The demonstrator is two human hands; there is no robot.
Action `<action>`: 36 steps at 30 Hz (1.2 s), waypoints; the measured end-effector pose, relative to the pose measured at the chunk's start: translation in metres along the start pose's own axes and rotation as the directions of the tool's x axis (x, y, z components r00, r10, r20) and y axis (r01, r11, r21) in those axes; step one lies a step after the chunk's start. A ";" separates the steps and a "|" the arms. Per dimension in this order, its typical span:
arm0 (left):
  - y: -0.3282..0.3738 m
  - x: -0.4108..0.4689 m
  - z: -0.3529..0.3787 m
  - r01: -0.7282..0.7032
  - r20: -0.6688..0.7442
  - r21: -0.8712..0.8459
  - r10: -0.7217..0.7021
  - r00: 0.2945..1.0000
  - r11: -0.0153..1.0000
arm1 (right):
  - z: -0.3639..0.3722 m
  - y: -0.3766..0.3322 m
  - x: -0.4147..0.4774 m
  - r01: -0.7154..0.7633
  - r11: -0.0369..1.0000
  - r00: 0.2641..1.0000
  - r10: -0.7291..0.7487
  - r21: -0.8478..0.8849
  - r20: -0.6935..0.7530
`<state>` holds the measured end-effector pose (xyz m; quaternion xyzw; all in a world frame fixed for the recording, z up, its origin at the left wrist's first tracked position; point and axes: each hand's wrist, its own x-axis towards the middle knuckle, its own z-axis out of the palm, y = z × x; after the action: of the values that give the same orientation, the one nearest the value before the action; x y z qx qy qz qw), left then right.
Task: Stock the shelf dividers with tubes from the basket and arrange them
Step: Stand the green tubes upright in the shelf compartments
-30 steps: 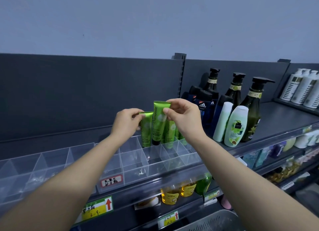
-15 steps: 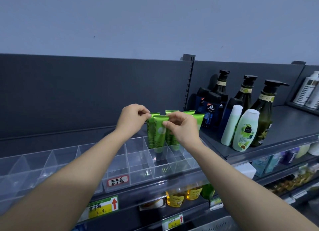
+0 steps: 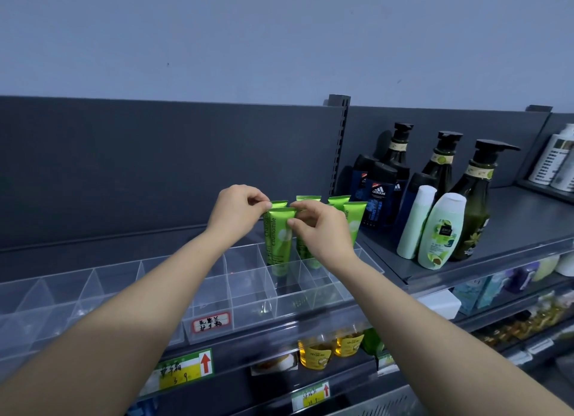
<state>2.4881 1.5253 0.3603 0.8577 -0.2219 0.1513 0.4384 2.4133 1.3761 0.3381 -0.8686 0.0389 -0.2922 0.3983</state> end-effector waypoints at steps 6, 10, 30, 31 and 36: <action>0.006 -0.003 0.000 -0.011 -0.007 0.054 0.011 1.000 0.998 | -0.009 -0.004 -0.009 0.054 0.997 0.998 -0.055 -0.058 -0.012; 0.016 -0.006 -0.005 -0.042 -0.041 0.161 0.049 0.998 0.986 | -0.020 -0.004 -0.016 0.087 0.991 0.996 -0.090 -0.098 -0.027; 0.100 -0.149 0.113 -0.596 0.320 0.323 0.508 0.800 0.735 | -0.146 0.114 -0.160 -0.176 0.757 0.971 0.238 -0.629 0.015; 0.098 -0.160 0.122 -0.603 0.350 0.322 0.500 0.792 0.730 | -0.149 0.120 -0.171 -0.200 0.744 0.960 0.279 -0.638 0.025; 0.076 -0.214 0.159 -0.617 0.510 0.357 0.407 0.758 0.701 | -0.155 0.151 -0.220 -0.211 0.683 0.909 0.400 -0.699 0.116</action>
<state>2.2764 1.4086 0.2249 0.8541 -0.4919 0.1471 0.0826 2.1733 1.2357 0.2042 -0.9640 0.2349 -0.0706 0.1025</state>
